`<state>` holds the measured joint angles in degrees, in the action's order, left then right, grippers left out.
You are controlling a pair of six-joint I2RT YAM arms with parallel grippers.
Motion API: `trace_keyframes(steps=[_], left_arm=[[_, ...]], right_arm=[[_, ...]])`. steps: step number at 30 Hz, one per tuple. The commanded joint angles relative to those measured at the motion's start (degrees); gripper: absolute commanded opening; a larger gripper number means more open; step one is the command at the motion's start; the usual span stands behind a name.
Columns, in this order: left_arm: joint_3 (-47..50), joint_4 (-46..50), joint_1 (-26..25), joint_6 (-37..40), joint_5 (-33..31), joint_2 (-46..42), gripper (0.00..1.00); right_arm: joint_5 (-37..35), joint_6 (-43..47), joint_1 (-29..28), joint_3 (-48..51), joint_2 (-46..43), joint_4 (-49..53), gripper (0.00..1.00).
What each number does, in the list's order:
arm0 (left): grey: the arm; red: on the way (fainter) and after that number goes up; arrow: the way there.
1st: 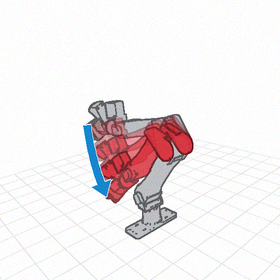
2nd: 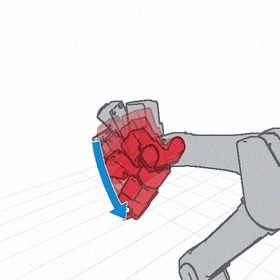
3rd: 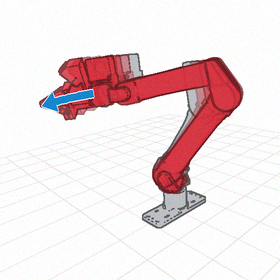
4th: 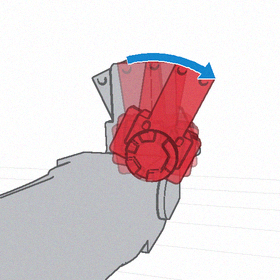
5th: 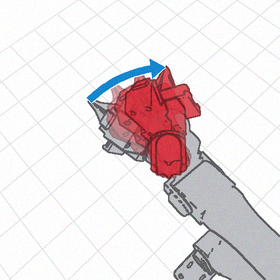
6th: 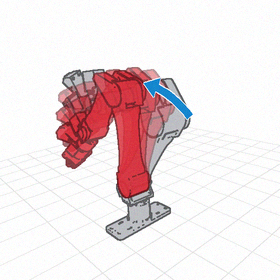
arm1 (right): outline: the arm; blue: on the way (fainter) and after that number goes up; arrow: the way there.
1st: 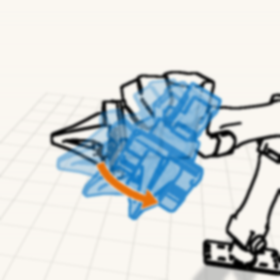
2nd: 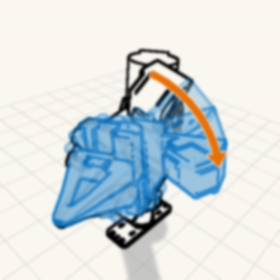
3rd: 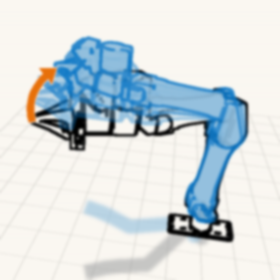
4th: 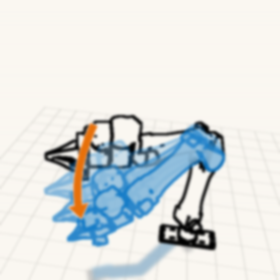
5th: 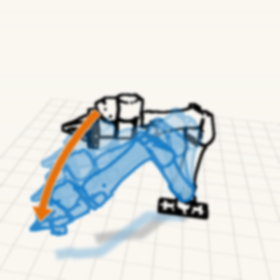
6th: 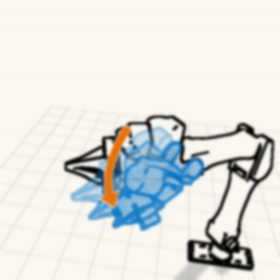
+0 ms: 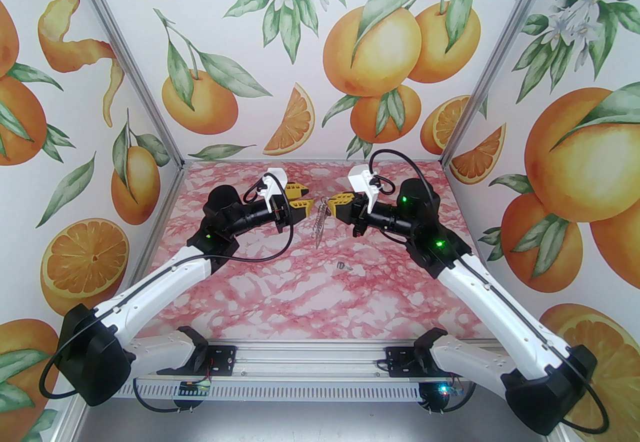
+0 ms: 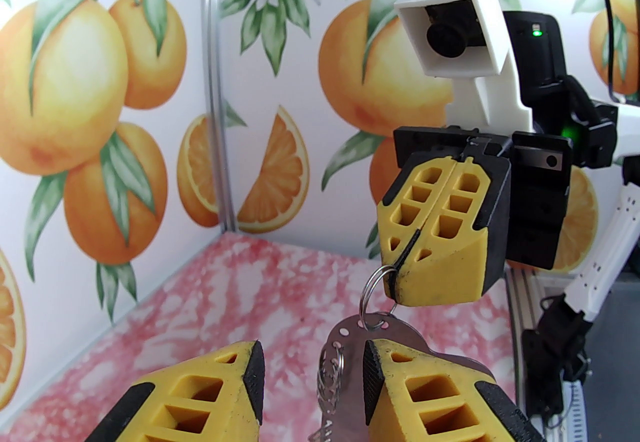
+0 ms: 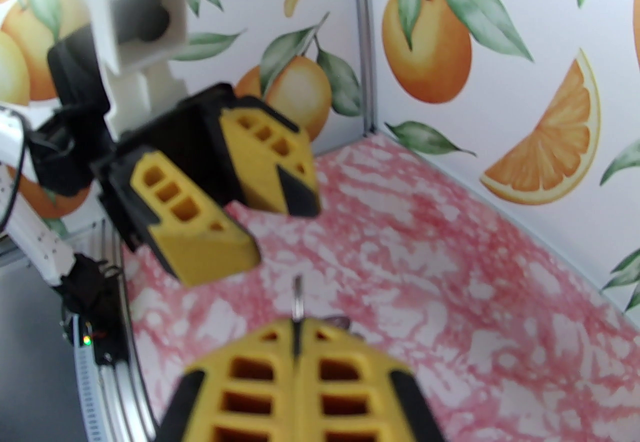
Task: Remove the keys from the keyring
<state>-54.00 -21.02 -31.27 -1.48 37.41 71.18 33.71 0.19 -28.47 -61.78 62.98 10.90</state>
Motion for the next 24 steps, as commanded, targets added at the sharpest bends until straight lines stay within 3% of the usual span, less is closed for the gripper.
trace_keyframes(steps=[1,6,10,24], left_arm=[[-2.93,4.21,0.85,2.32,4.43,-0.18,0.41],[-6.61,9.53,1.03,5.29,7.27,3.05,0.42],[-7.33,8.48,1.03,4.31,8.96,5.24,0.44],[-10.80,8.77,-1.76,5.26,14.13,11.02,0.45]], right_arm=[[-5.31,3.02,-0.68,-2.92,-1.10,5.54,0.00],[-8.53,4.61,-1.17,-4.34,-1.11,11.21,0.00],[-10.51,5.31,-1.71,-4.93,-1.28,14.85,0.00],[-9.10,7.22,-2.98,-7.69,-0.34,21.44,0.00]])
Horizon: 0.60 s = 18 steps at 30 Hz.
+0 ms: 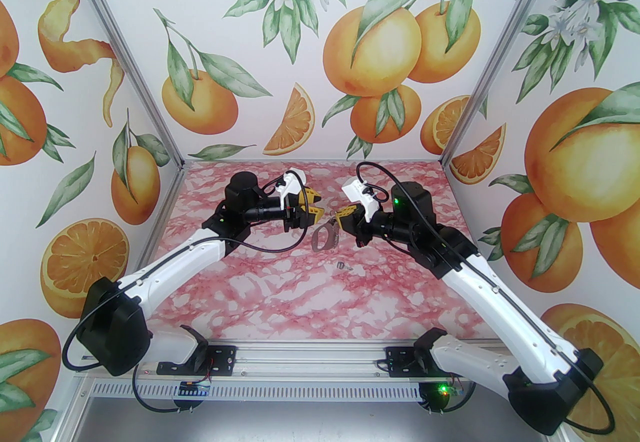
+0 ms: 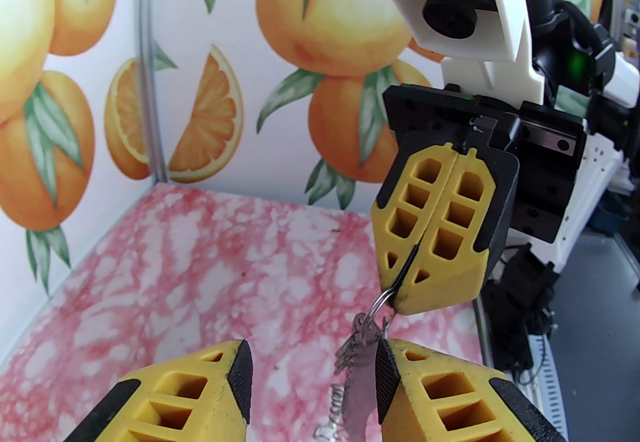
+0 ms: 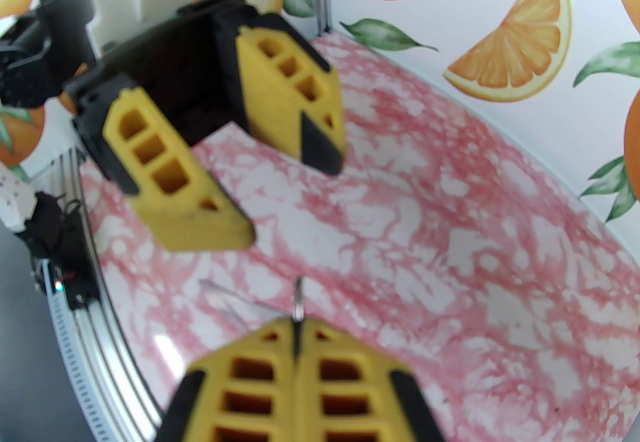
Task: Remove the keys from the keyring
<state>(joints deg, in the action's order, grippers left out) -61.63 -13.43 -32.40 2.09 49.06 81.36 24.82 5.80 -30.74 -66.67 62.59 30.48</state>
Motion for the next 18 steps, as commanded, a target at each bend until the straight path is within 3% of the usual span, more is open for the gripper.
trace_keyframes(steps=[1,10,18], left_arm=[[-3.32,1.14,-0.88,2.07,3.14,0.98,0.45],[-3.48,1.44,-2.00,3.57,6.15,1.32,0.44],[-5.61,4.16,-3.35,6.27,6.05,2.43,0.36]], right_arm=[[-0.39,1.90,-0.87,-3.08,0.16,2.32,0.00],[1.24,4.95,-0.85,-4.93,0.23,5.02,0.00],[1.99,6.04,-0.83,-6.53,0.68,6.13,0.00]])
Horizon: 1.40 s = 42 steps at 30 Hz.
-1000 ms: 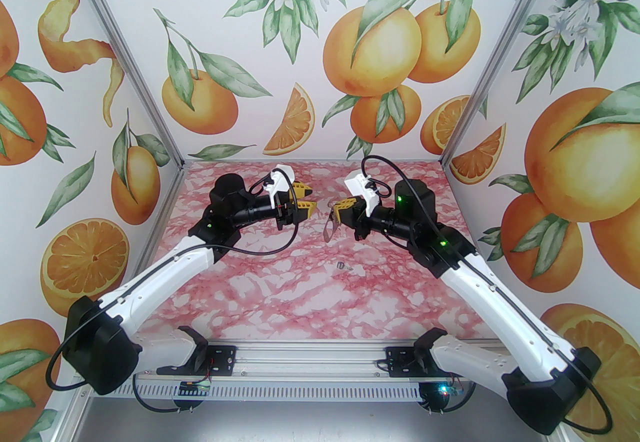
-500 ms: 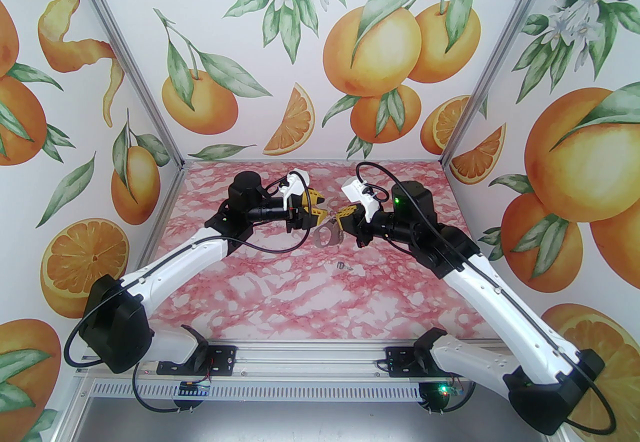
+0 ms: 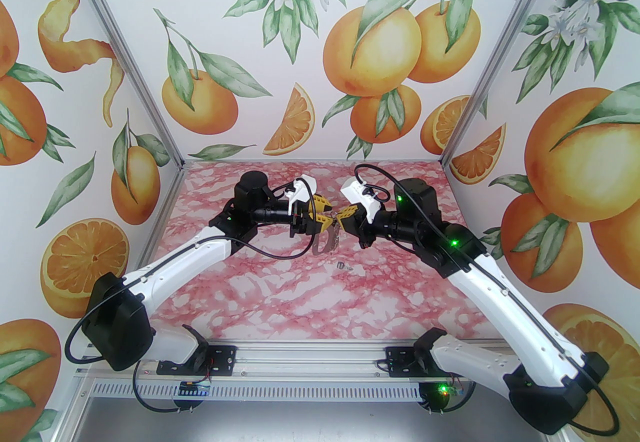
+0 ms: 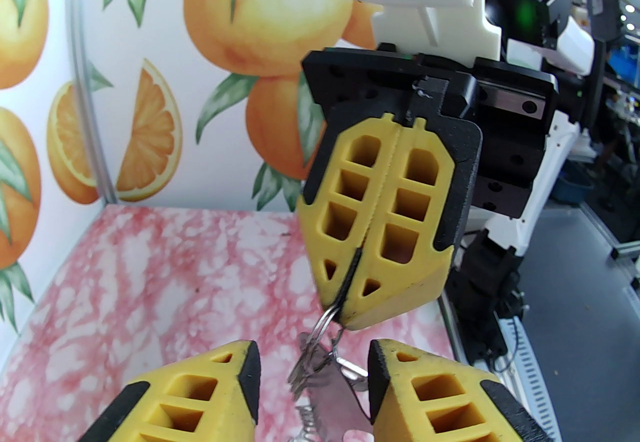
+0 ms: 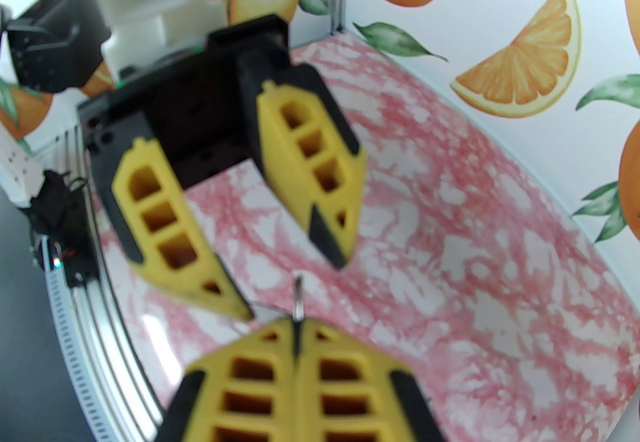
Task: Remove the keys from the keyring
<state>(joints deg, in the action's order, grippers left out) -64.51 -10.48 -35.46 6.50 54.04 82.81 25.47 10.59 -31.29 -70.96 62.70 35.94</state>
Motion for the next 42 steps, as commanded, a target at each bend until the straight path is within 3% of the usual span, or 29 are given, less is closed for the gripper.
trace_keyframes(steps=[1,23,36,37,42], left_arm=[[-3.15,1.30,-0.30,1.84,0.94,1.17,0.35],[-2.42,2.48,-0.21,5.01,-0.27,0.60,0.00],[-1.07,-1.30,-0.22,5.18,-2.41,-1.13,0.00],[-0.81,-2.86,-0.20,4.93,-2.61,-1.24,0.00],[-0.79,-4.84,-0.22,4.17,-2.34,-1.12,0.00]], right_arm=[[1.55,1.50,-0.29,-2.52,0.82,1.18,0.00],[1.59,0.92,-0.40,-3.19,0.59,0.84,0.00],[2.82,-2.64,-0.32,-3.55,0.08,1.61,0.00],[3.07,-3.81,-0.14,-2.99,-0.63,1.42,0.06],[5.11,-5.95,1.04,-1.95,-1.52,0.63,0.16]])
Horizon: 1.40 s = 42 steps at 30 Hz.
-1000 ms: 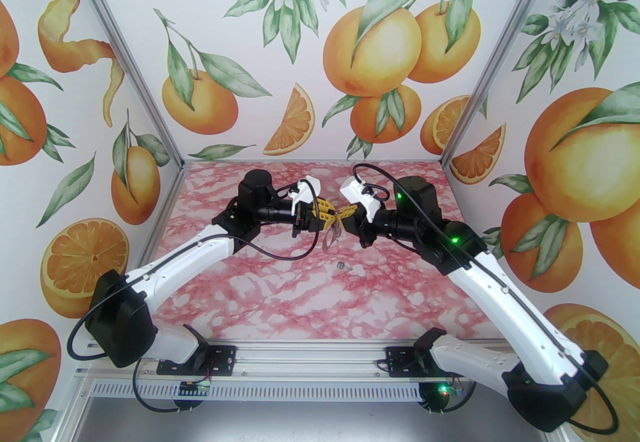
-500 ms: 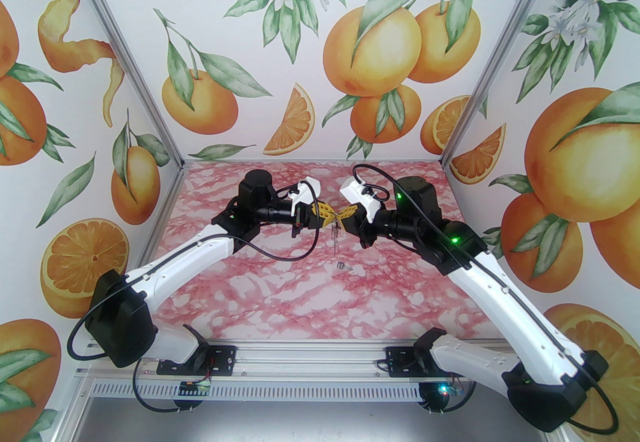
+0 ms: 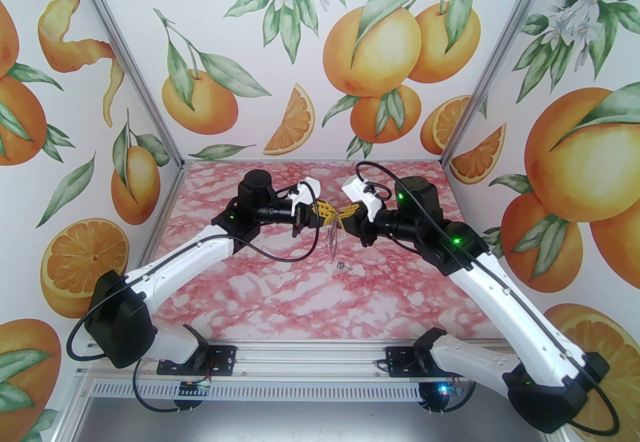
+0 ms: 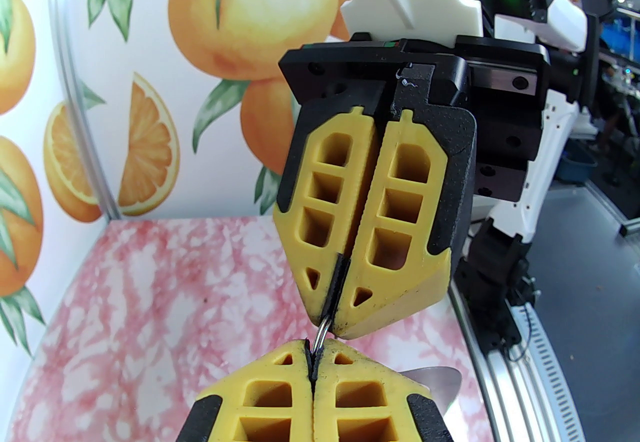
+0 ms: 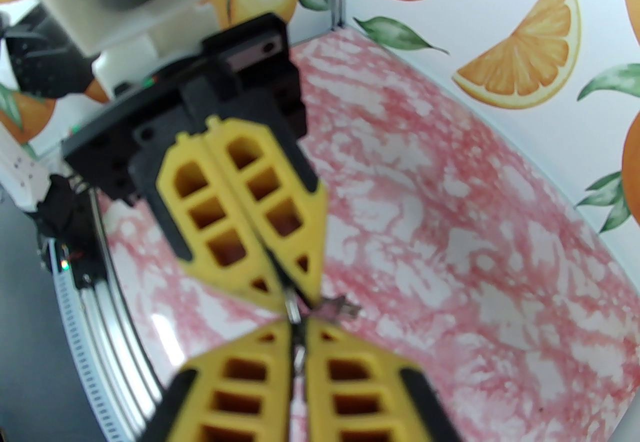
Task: Remove the keys from the keyring
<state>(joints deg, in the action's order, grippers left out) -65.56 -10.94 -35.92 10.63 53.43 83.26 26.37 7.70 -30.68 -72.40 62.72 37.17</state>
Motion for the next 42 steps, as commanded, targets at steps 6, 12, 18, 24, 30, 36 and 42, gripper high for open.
trace_keyframes(steps=[6,12,18,24,30,36,42], left_arm=[[1.82,-8.52,0.28,-2.24,-2.80,-1.61,0.00],[4.17,-14.86,0.24,-5.25,-4.21,-1.70,0.00],[5.19,-18.91,0.28,-6.72,-4.51,-1.55,0.00],[5.69,-22.10,0.24,-8.74,-4.52,-0.88,0.00],[7.02,-26.14,0.23,-11.04,-5.65,-0.47,0.00],[7.03,-28.34,0.17,-12.30,-5.12,-0.03,0.00],[6.85,-28.83,0.06,-12.73,-4.81,0.31,0.00]], right_arm=[[8.43,-8.76,3.15,1.87,-3.60,-3.37,0.25],[11.77,-16.42,6.90,5.65,-6.50,-7.70,0.34],[13.76,-23.75,9.37,9.04,-8.62,-10.46,0.45],[12.12,-32.29,10.46,13.51,-10.06,-15.08,0.53],[9.93,-41.88,10.38,17.99,-11.30,-20.70,0.62],[11.04,-47.32,10.37,21.72,-12.36,-26.77,0.68],[14.76,-52.92,10.25,24.76,-12.11,-37.29,0.73]])
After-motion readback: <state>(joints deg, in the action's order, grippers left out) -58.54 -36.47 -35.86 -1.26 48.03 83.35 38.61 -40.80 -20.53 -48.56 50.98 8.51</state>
